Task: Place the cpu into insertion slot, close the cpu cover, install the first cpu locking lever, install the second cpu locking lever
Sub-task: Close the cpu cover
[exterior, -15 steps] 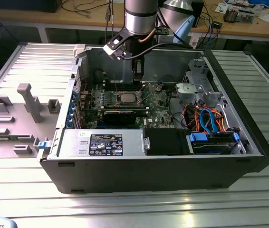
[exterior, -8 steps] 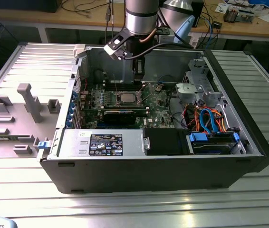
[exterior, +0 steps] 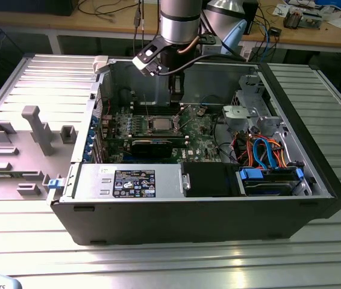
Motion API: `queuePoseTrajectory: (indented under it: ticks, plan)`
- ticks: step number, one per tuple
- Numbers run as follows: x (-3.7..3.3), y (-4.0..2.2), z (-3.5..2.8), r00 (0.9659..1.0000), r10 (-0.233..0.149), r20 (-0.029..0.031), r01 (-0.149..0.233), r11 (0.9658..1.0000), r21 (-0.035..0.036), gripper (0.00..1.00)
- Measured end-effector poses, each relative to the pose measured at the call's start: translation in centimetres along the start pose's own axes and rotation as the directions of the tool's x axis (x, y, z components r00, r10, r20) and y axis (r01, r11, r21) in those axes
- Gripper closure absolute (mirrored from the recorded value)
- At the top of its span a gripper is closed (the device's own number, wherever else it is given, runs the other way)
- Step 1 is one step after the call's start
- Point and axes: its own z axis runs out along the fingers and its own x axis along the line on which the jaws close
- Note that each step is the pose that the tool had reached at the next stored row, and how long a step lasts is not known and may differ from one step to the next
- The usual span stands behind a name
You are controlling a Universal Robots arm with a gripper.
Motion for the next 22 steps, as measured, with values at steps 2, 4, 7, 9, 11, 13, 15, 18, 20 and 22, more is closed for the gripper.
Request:
queuePoseTrajectory:
  ticks: [2,4,7,9,11,13,15,18,20,22]
  plan:
    - [0.0,0.08,0.0,1.0,0.0,0.0,0.0,1.0,0.0,0.89]
    - [0.0,0.23,0.01,1.0,0.0,0.0,0.0,1.0,0.0,0.89]
    - [0.01,0.35,0.01,1.0,0.0,0.0,0.0,1.0,0.0,0.89]
    - [0.04,0.63,0.02,1.0,0.0,0.0,0.0,1.0,0.0001,0.89]
    - [0.06,1.05,0.03,1.0,0.0,0.0001,0.0,1.0,0.0001,0.89]
    - [0.07,1.21,0.03,1.0,0.0,0.0,0.0,1.0,0.0001,0.89]
    - [0.08,1.42,0.04,1.0,0.0,0.0,0.0,1.0,0.0001,0.89]
    - [0.09,1.67,0.04,1.0,0.0,0.0,0.0,1.0,0.0001,0.89]
    - [0.09,1.78,0.05,1.0,0.0,-0.0001,0.0,1.0,0.0,0.89]
    - [0.1,1.84,0.05,1.0,0.0,0.0,0.0,1.0,0.0001,0.89]
